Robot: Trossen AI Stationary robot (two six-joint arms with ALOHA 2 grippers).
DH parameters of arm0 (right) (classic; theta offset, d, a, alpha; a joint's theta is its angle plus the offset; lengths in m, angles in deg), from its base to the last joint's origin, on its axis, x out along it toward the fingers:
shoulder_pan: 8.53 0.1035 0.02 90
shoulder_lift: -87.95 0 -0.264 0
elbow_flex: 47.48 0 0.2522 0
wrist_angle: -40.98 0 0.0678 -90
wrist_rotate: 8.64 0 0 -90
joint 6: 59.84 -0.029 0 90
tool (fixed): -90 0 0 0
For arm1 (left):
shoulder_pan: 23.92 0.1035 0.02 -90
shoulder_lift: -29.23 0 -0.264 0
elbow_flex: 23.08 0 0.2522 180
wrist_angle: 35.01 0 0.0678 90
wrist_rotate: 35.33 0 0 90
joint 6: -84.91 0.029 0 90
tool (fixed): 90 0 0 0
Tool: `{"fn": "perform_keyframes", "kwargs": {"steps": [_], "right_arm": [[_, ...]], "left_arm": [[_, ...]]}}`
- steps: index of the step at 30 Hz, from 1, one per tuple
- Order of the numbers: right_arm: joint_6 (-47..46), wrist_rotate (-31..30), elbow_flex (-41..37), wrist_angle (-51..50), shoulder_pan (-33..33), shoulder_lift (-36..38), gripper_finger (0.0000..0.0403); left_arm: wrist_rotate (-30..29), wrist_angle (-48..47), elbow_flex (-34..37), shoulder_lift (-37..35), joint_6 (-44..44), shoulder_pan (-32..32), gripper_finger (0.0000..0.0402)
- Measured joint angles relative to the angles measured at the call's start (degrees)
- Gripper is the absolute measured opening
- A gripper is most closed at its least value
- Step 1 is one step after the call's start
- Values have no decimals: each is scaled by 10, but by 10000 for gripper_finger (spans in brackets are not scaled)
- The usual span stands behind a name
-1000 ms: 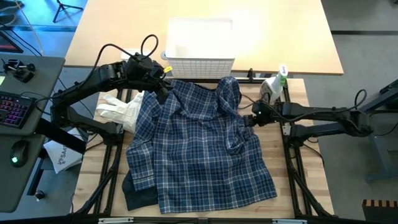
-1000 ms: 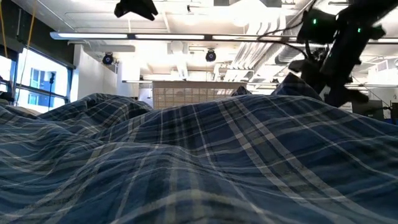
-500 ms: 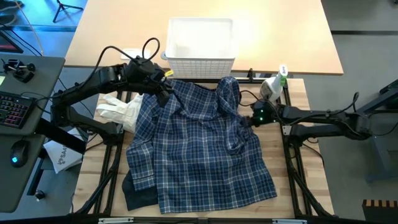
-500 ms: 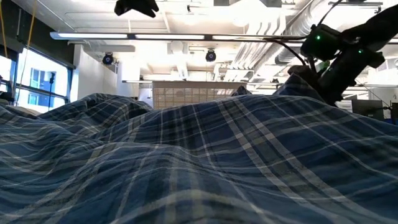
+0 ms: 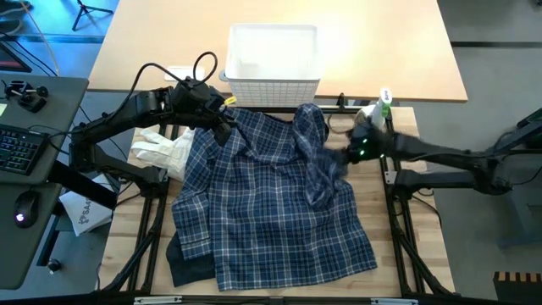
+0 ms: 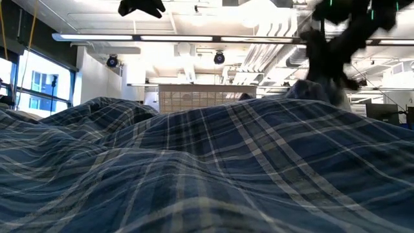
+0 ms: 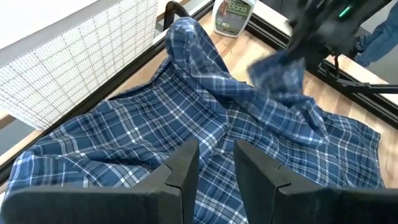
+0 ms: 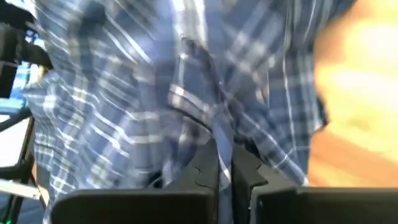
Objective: Fold laundry
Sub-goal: Fold the blue plaid flannel shirt
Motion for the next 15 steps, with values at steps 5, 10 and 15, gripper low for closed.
{"fn": "perform_keyframes", "kwargs": {"steps": [5, 10, 15], "right_arm": [[14, -113, 258, -225, 29, 3, 3], [54, -234, 507, -285, 84, -13, 2], [188, -286, 690, -181, 132, -33, 1]], "left_arm": [[11, 25, 0, 3, 6, -14, 90], [1, 102, 0, 26, 40, -44, 90], [-1, 121, 0, 80, 46, -39, 90]]}}
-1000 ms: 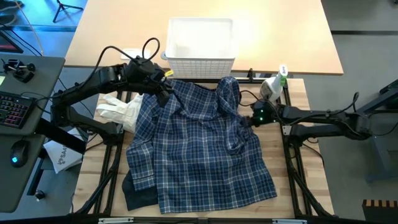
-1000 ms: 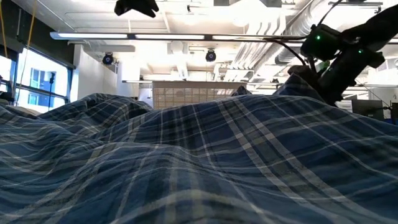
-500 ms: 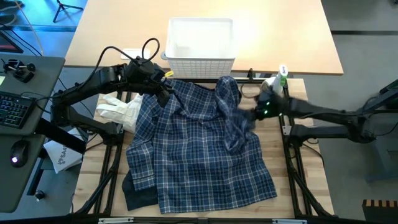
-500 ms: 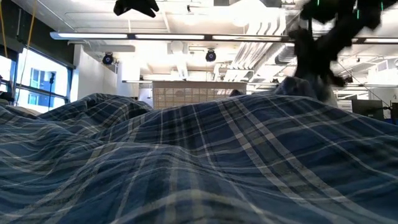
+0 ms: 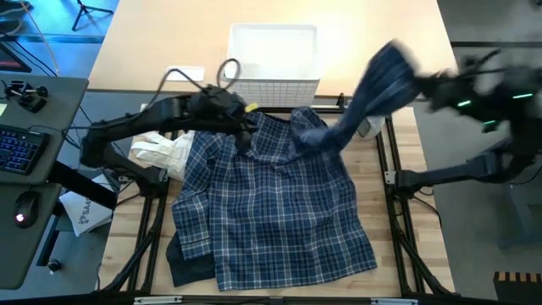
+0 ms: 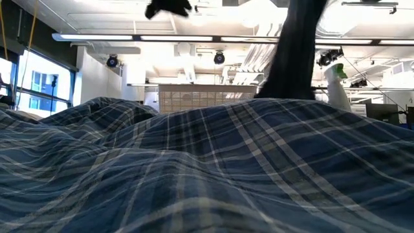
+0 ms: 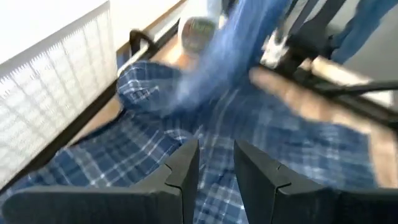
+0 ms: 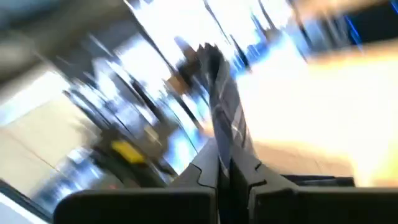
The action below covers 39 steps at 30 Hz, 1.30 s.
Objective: Fold laundry
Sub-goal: Fold the blue plaid flannel shirt
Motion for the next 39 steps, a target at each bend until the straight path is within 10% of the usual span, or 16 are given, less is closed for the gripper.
{"fn": "perform_keyframes", "kwargs": {"steps": [10, 19, 24, 39], "right_arm": [[181, 152, 126, 255, 16, -23, 1], [120, 155, 127, 89, 16, -33, 1], [118, 139, 127, 17, 16, -52, 0], [117, 155, 127, -19, 16, -93, 0]], "left_arm": [[-78, -132, 0, 105, -23, 46, 90], [-154, -240, 19, 105, -26, 124, 90], [-96, -192, 58, 105, -24, 205, 101], [-34, -119, 65, 158, 28, 323, 262]]}}
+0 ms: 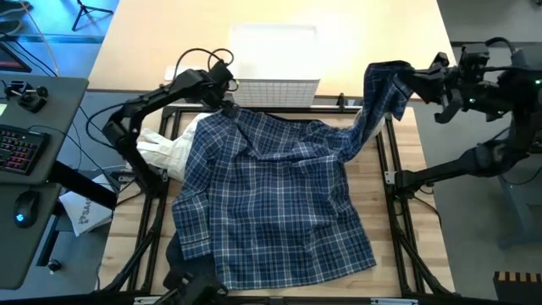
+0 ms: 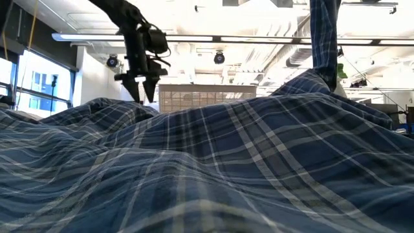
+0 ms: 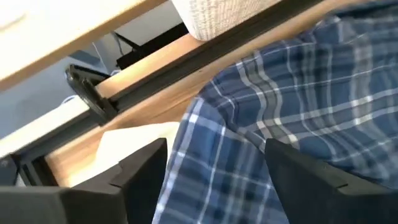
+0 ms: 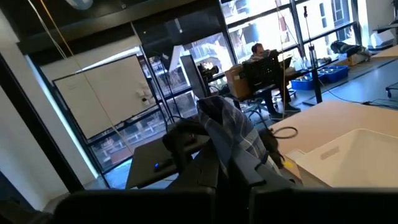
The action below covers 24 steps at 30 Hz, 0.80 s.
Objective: Fold laundry
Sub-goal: Fold the blue plaid flannel shirt
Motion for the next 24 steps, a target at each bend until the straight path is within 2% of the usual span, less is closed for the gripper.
{"fn": "perform_keyframes", "kwargs": {"steps": [3, 7, 10, 14, 16, 22, 24], "right_arm": [[-12, 2, 0, 0, 0, 0, 0], [-24, 2, 0, 0, 0, 0, 0], [-27, 2, 0, 0, 0, 0, 0], [-27, 2, 0, -21, 0, 0, 0], [-29, -4, 0, -46, 0, 0, 0], [-81, -63, 0, -156, 0, 1, 0], [-93, -84, 0, -191, 0, 1, 0]], "left_arm": [[3, 2, 0, 31, 9, -3, 263], [4, 0, 0, 66, 13, -6, 228], [-3, 0, 0, 82, 23, -11, 169], [-6, 0, 0, 79, 48, -19, 47], [-23, 0, 0, 60, 52, -26, 14], [-151, 4, 3, -83, 30, -71, 2], [-192, 28, 34, -130, 28, -78, 1]]}}
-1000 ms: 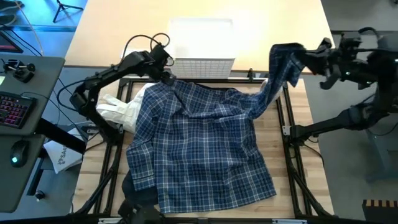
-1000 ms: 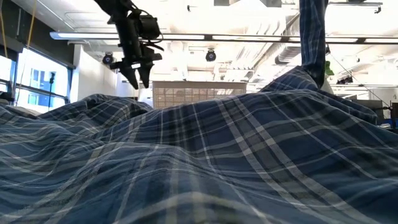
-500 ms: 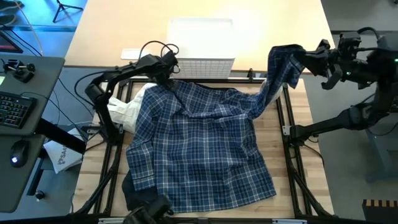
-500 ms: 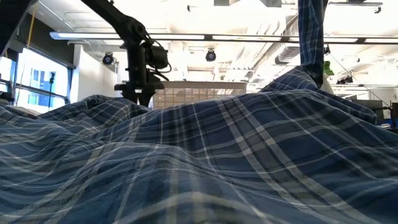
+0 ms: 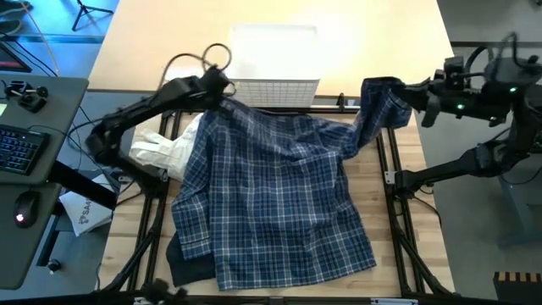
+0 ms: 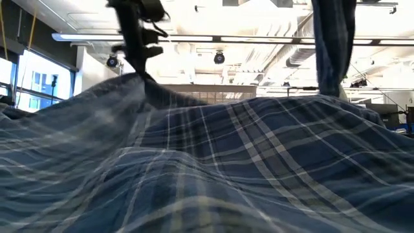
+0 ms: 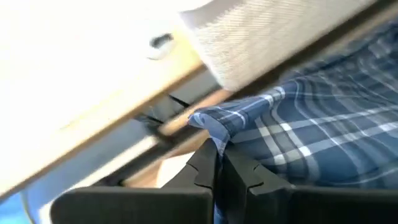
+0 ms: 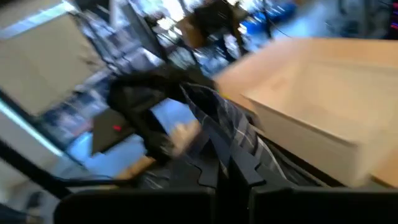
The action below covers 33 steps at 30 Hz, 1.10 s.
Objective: Fold laundry
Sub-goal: Fold the blue plaid flannel shirt
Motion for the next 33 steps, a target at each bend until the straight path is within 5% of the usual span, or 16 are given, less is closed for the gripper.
{"fn": "perform_keyframes", "kwargs": {"steps": [8, 14, 19, 26, 33], "right_arm": [[-10, -53, 0, -58, 0, -4, 0], [-33, -60, 0, -121, 0, -14, 0], [-78, -59, 0, -173, 0, -24, 0], [-81, -34, 0, -171, 0, -26, 0], [-72, -26, 0, -171, 0, -35, 0]], "left_arm": [[46, 98, 250, -90, -47, 42, 1], [51, 86, 302, -94, -64, 39, 1], [44, 40, 259, -94, -27, 48, 12], [59, -60, 129, -94, 9, 84, 86], [187, -27, 18, -95, 3, 26, 120]]}}
